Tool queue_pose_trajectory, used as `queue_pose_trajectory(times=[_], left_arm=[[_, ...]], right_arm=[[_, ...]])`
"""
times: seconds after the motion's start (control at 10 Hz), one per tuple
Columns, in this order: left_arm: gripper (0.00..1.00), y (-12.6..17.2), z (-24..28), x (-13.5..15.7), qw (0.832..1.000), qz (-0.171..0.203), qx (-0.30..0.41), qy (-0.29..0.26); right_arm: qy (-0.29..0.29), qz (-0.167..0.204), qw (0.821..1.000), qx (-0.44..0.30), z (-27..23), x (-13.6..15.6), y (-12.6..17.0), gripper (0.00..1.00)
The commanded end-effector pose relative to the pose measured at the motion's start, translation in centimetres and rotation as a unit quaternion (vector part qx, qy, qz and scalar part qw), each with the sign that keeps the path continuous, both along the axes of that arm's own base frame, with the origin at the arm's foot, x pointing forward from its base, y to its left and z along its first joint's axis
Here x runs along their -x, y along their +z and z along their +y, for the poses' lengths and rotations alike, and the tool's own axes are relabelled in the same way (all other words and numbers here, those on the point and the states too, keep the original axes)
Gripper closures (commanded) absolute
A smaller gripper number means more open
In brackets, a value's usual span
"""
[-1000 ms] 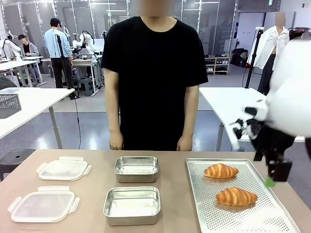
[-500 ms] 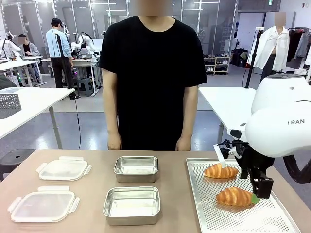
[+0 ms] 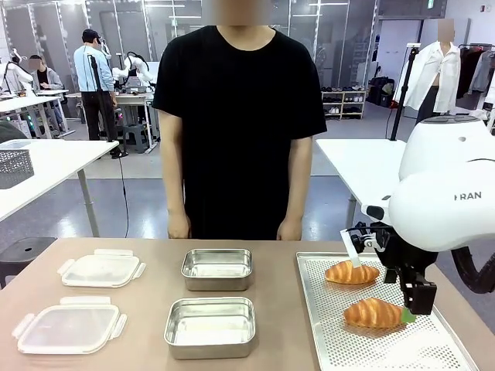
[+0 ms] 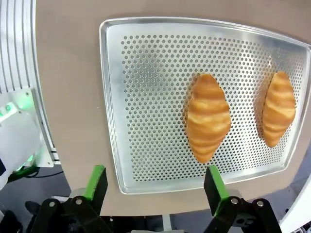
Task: Place the bread into the airtight container.
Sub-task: Pick up a Butter Roll and place it into an empty Airtight Container.
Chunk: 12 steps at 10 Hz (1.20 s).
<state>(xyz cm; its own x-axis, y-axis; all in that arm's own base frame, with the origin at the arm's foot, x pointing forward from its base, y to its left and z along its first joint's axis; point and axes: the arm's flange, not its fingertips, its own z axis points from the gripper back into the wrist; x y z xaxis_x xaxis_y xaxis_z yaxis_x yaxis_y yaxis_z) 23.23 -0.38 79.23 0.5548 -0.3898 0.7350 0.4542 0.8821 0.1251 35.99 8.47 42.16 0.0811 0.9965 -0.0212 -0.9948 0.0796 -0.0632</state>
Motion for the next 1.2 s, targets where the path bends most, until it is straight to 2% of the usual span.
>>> queue_pose_trajectory(times=[0.0, 0.4, 0.7, 1.0, 1.1], left_arm=[[0.00, 0.2, -0.1, 0.0, 1.000, -0.001, -0.002, 0.000], [0.00, 0.2, -0.1, 0.0, 1.000, -0.001, -0.002, 0.000], [0.00, 0.2, -0.1, 0.0, 1.000, -0.001, -0.002, 0.000], [0.00, 0.2, -0.1, 0.0, 1.000, -0.001, -0.002, 0.000], [0.00, 0.2, -0.1, 0.0, 1.000, -0.001, -0.002, 0.000]], right_arm=[[0.048, -0.007, 0.999, -0.012, -0.8, -0.4, -1.6, 0.00], [0.036, -0.044, 0.998, -0.021, -1.2, -1.5, -5.5, 0.00], [0.030, -0.033, 0.999, -0.013, -1.7, -3.0, -7.5, 0.00], [0.030, -0.023, 0.999, -0.039, -3.0, -4.8, -9.8, 0.00], [0.032, -0.030, 0.998, -0.040, -3.5, -5.4, -10.4, 0.00]])
